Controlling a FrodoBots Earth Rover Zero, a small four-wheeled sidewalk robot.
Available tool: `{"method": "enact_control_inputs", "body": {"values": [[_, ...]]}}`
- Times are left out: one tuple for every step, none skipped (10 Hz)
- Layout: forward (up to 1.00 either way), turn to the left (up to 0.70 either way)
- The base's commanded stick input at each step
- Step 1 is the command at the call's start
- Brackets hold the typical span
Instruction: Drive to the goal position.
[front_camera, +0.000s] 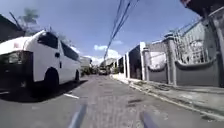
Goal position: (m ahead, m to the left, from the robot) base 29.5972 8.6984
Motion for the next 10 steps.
{"method": "enact_control_inputs", "body": {"values": [[1.0,0.0],[1.0,0.0],[1.0,0.0],[1.0,0.0],[1.0,0.0],[1.0,0.0],[1.0,0.0],[1.0,0.0],[1.0,0.0],[1.0,0.0]]}}
